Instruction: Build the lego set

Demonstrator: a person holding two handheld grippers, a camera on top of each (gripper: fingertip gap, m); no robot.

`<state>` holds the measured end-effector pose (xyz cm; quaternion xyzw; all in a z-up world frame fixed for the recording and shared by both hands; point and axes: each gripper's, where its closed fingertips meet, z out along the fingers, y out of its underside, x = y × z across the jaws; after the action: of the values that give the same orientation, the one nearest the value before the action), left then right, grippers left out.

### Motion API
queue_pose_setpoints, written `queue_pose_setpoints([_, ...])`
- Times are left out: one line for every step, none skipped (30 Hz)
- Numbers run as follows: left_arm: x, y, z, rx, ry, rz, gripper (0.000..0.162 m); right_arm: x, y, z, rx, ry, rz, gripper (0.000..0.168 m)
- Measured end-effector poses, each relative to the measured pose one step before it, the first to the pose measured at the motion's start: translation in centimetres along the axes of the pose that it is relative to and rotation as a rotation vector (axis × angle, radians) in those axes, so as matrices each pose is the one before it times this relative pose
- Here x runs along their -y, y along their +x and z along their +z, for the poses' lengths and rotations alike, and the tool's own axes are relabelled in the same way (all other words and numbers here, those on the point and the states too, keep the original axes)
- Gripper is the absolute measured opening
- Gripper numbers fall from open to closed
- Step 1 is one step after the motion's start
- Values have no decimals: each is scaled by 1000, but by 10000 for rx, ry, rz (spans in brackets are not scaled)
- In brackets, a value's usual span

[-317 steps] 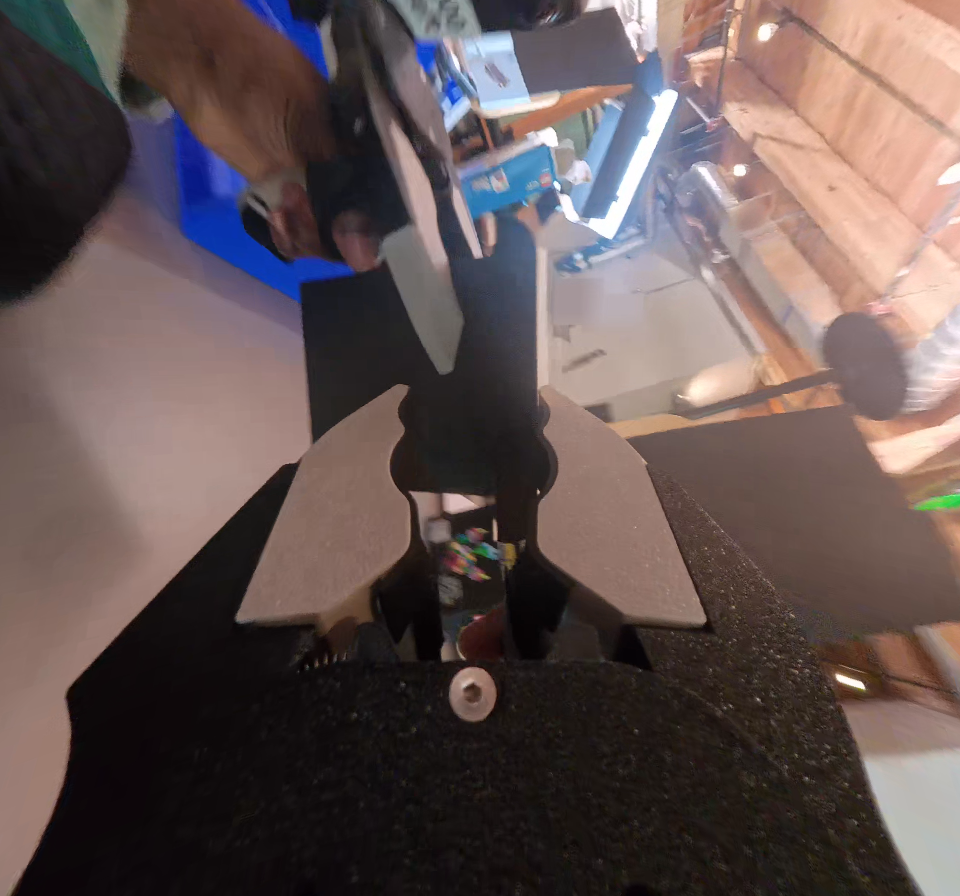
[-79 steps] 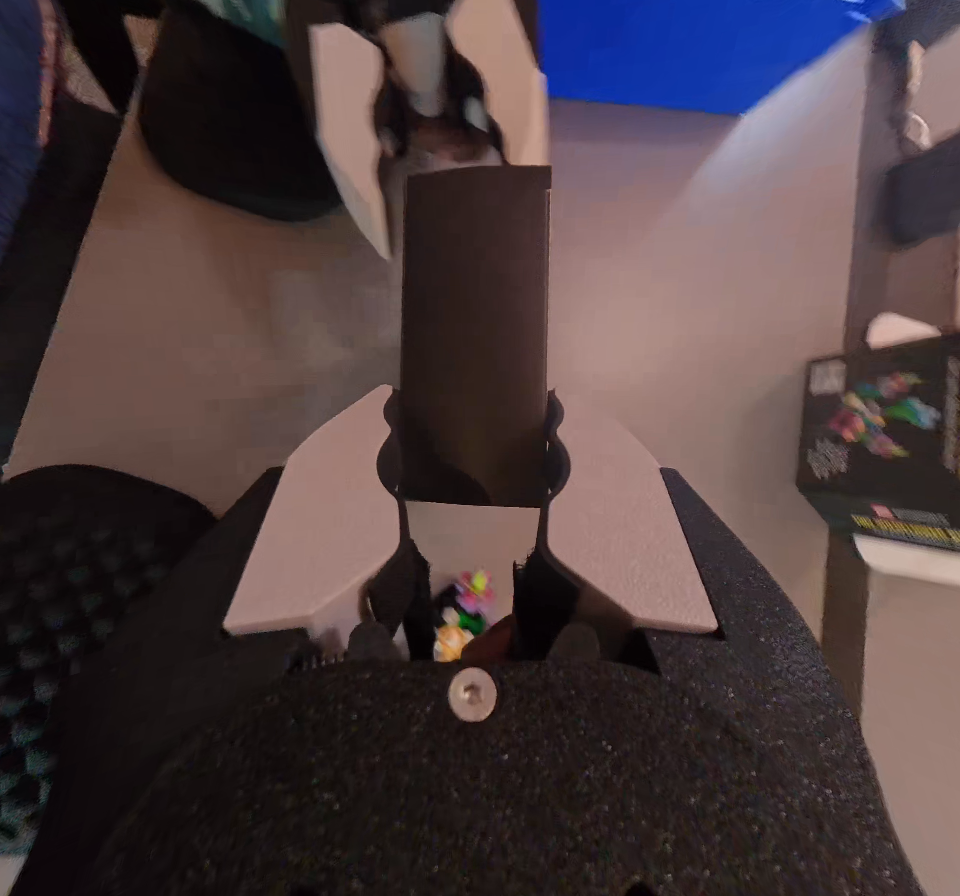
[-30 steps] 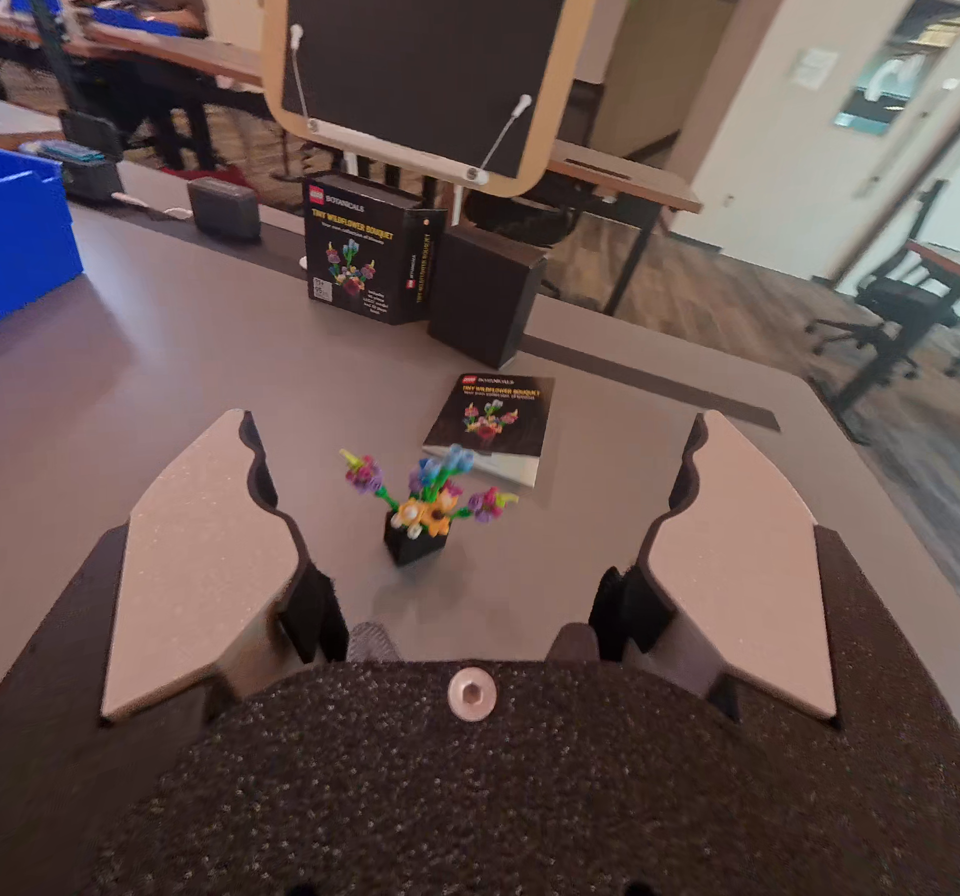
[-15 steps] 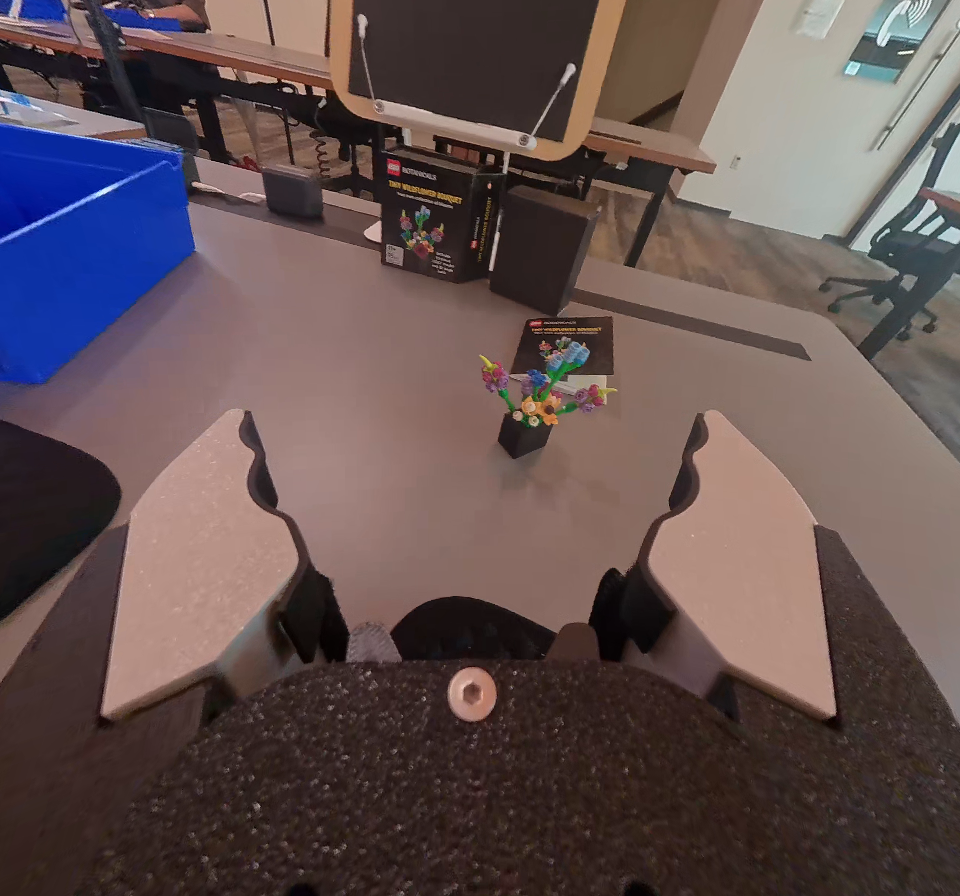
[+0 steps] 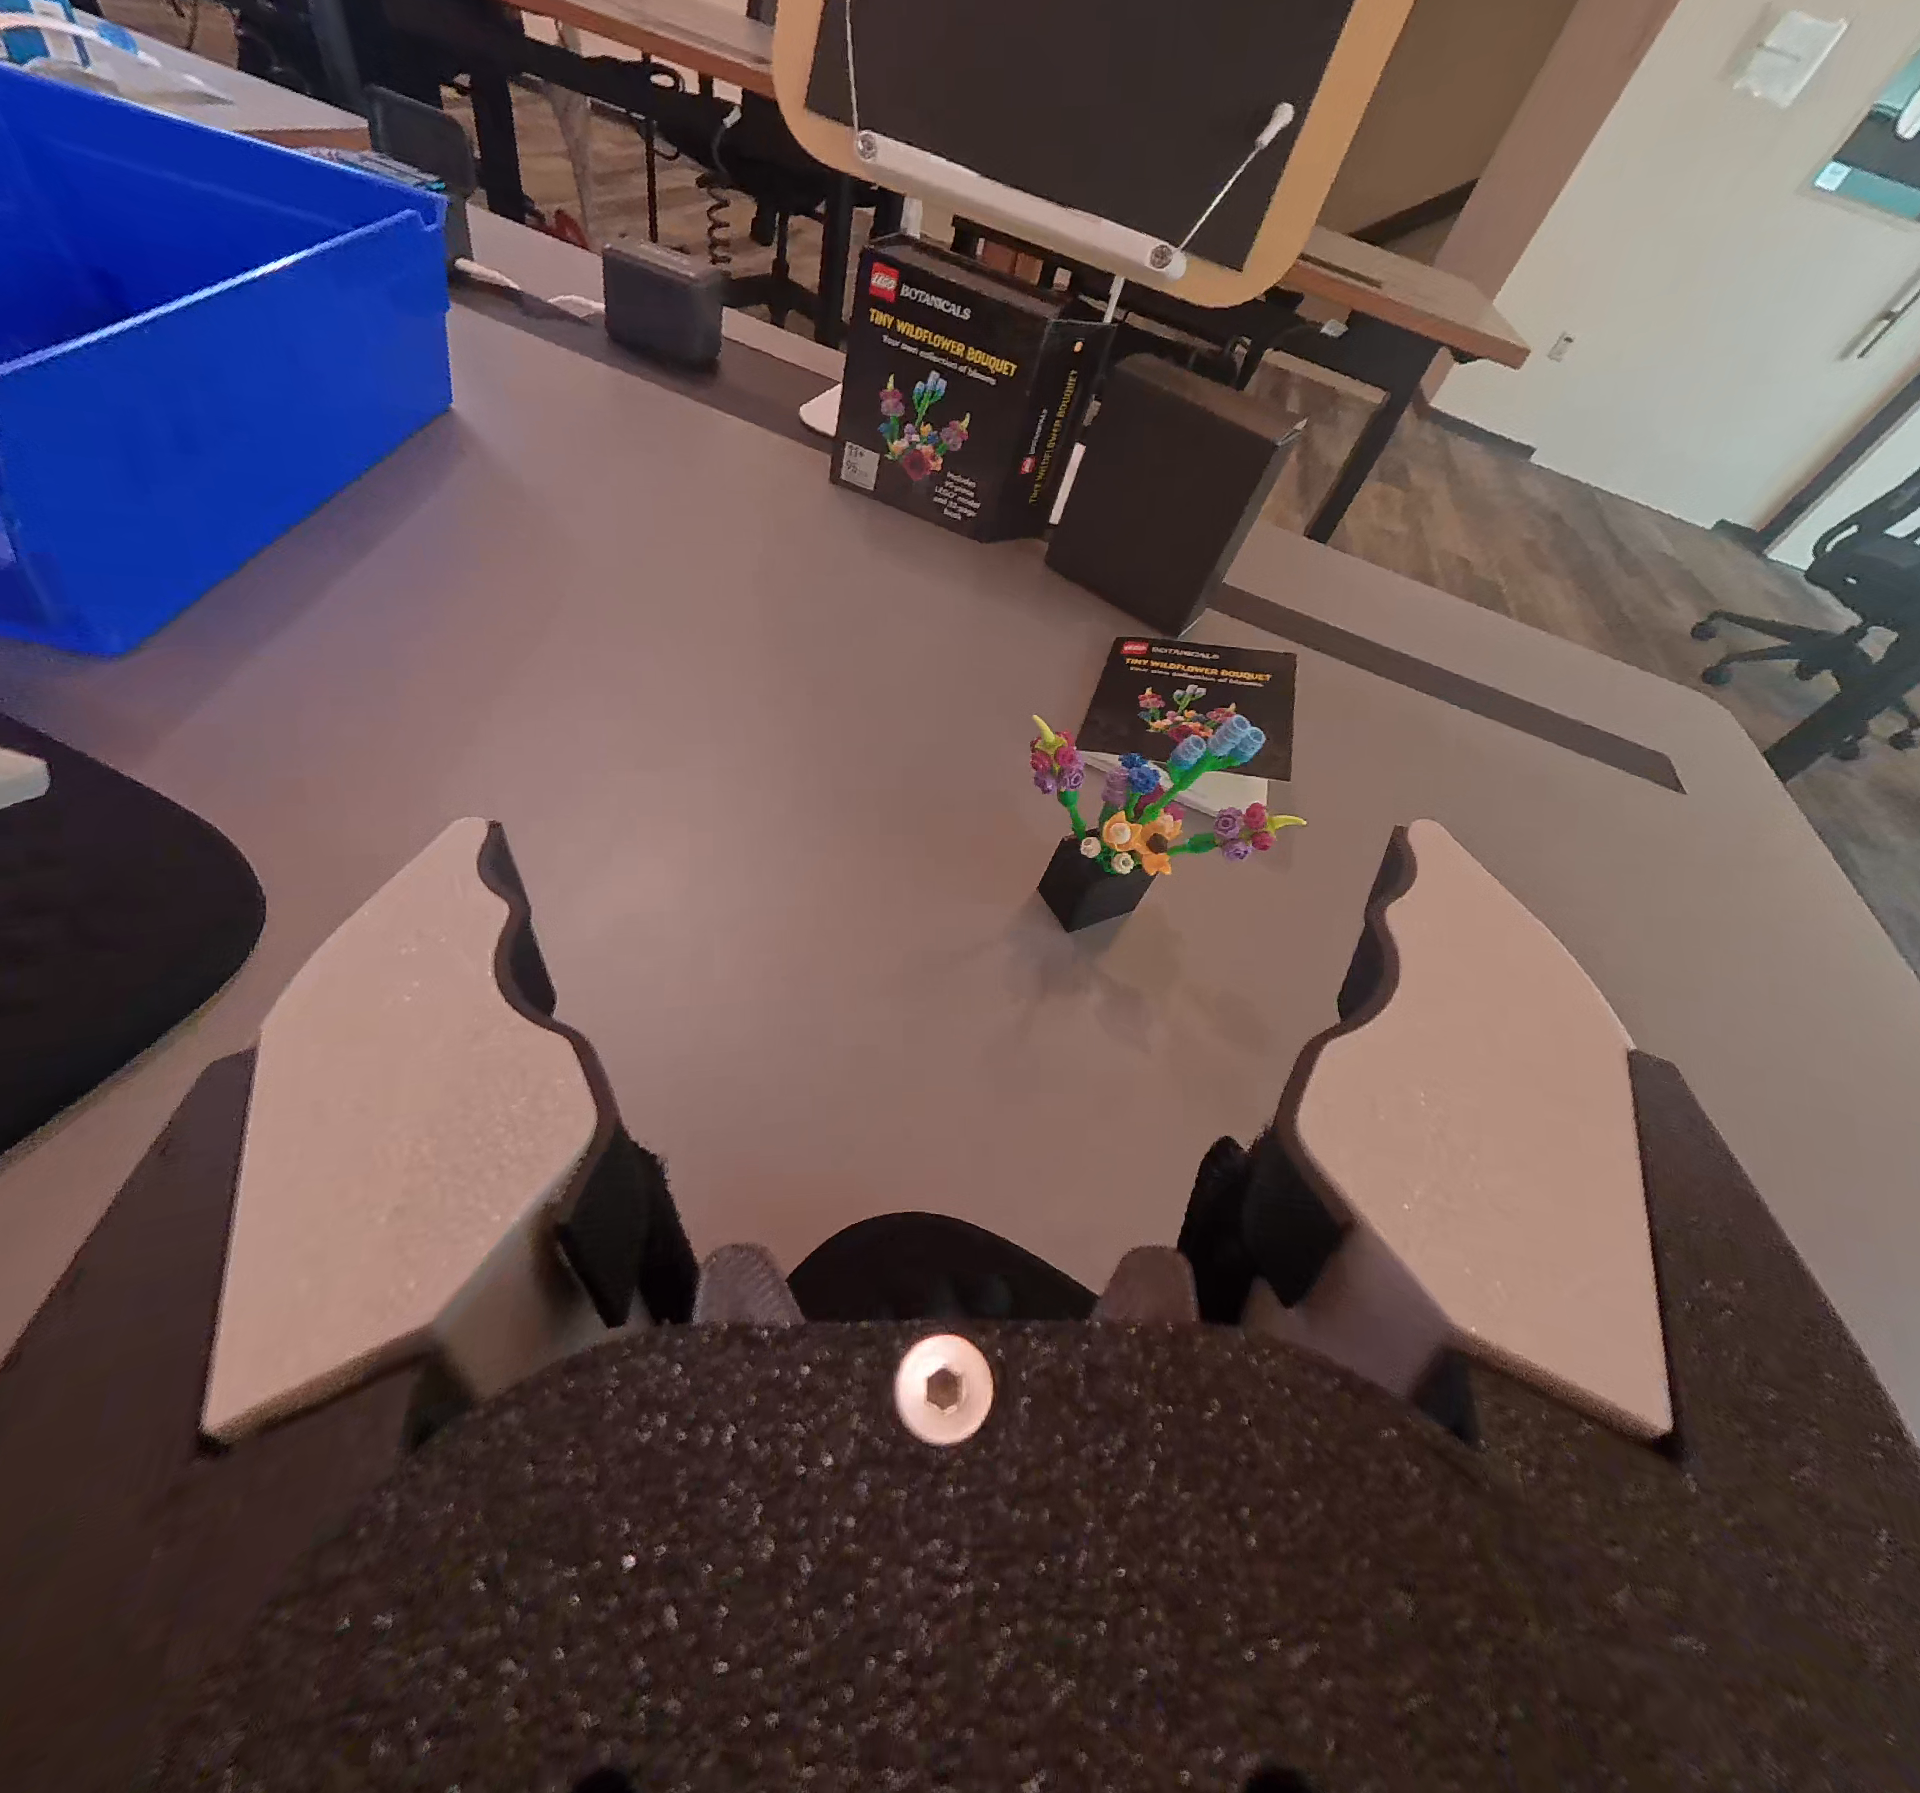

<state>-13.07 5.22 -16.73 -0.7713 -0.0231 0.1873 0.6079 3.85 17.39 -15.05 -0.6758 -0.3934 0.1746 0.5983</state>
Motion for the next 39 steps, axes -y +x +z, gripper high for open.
queue_pose_setpoints([-133,-251,91,87,-25,3,145,0,-140,74,85,-10,-42,148])
queue_pose_setpoints([-102,-269,88,108,-4,26,145,-25,-192,63,117,16,-31,148])
queue_pose_setpoints([-73,-263,68,122,19,21,145,-11,-225,56,143,44,0,148])
queue_pose_setpoints([-84,-231,44,116,14,-7,145,-21,-262,46,161,46,14,148])
queue_pose_setpoints([-123,-138,30,65,-23,-9,145,-30,-217,33,129,23,9,148])
queue_pose_setpoints([-127,-53,31,11,-53,18,145,-42,-116,22,42,-18,-8,148])
queue_pose_setpoints([-112,-51,4,9,-59,45,145,-43,-41,7,-12,-30,-43,148])
queue_pose_setpoints([-78,-89,-22,42,-38,60,145,-48,-45,17,-22,-26,-62,148])
queue_pose_setpoints([-34,-112,-30,53,-11,39,145,-67,-30,14,-31,-31,-51,148])
queue_pose_setpoints([-22,-68,-49,16,-6,-2,145,-108,-66,16,-4,-67,-45,148])
queue_pose_setpoints([-42,0,-48,-26,-22,-30,145,-126,-89,0,25,-83,-26,148])
queue_pose_setpoints([-67,23,-33,-31,-41,-34,145,-63,-36,-22,11,-47,1,148])
queue_pose_setpoints([-82,-4,-16,-7,-54,-11,145,23,-6,-33,0,8,-1,148])
queue_pose_setpoints([-83,-51,-31,28,-59,29,145,63,-5,-48,10,39,-15,148])
queue_pose_setpoints([-73,-122,-38,72,-60,57,145,22,34,-24,-3,20,-17,148])
queue_pose_setpoints([-57,-200,-48,110,-59,72,145,-58,61,-2,-8,-24,-19,148])
queue_pose_setpoints([-66,-271,-72,135,-72,82,145,-141,123,37,-39,-72,-6,148])
queue_pose_setpoints([-67,-383,-90,172,-88,83,145,-148,201,52,-92,-77,11,148])
queue_pose_setpoints([-57,-550,-126,225,-85,64,145,-151,215,69,-90,-59,18,148])
queue_pose_setpoints([-56,-692,-139,260,-70,38,145,-139,203,71,-85,-55,48,148])
queue_pose_setpoints([-43,-796,-162,272,-44,12,145,-113,191,75,-76,-37,78,148])
queue_pose_setpoints([-35,-817,-153,246,-18,-27,145,-99,132,81,-41,-10,77,148])
queue_pose_setpoints([-40,-743,-116,180,-12,-79,145,-120,113,113,-28,-22,71,148])
queue_pose_setpoints([-62,-624,-79,103,-3,-145,145,-160,110,102,-41,-51,65,148])
queue_pose_setpoints([-74,-493,-38,31,-1,-198,145,-170,105,123,-47,-51,61,148])
queue_pose_setpoints([-131,-383,-1,-14,-28,-193,145,-148,59,107,-20,-42,48,148])
queue_pose_setpoints([-176,-354,10,-10,-71,-137,145,-148,-16,102,12,-51,36,148])
queue_pose_setpoints([-142,-363,-18,37,-68,-77,145,-163,-24,81,18,-82,16,148])
queue_pose_setpoints([-59,-406,-36,86,-21,-58,145,-106,29,67,-18,-68,-1,148])
queue_pose_setpoints([15,-419,-72,109,18,-64,145,-27,68,48,-43,-16,4,148])
queue_pose_setpoints([40,-366,-62,92,28,-60,147,-20,35,36,-13,-5,1,148])
queue_pose_setpoints([16,-283,-46,58,17,-40,147,-52,-20,39,20,-18,3,148])
queue_pose_setpoints([-19,-208,-18,43,-2,-8,147,-70,-21,44,26,-25,0,148])
queue_pose_setpoints([-60,-170,8,46,-12,23,145,-83,-2,50,10,-31,-7,148])
queue_pose_setpoints([-76,-160,38,52,-19,37,147,-85,18,48,-1,-33,-16,148])
queue_pose_setpoints([-107,-115,73,29,-37,30,147,-70,17,53,-6,-31,-12,148])
queue_pose_setpoints([-120,-88,122,-17,-66,20,145,-27,-2,68,13,-27,-17,148])
queue_pose_setpoints([-98,-137,208,-49,-116,28,147,10,2,98,29,-60,-33,148])
queue_pose_setpoints([-64,-320,298,-31,-176,56,146,27,6,118,61,-139,-53,148])
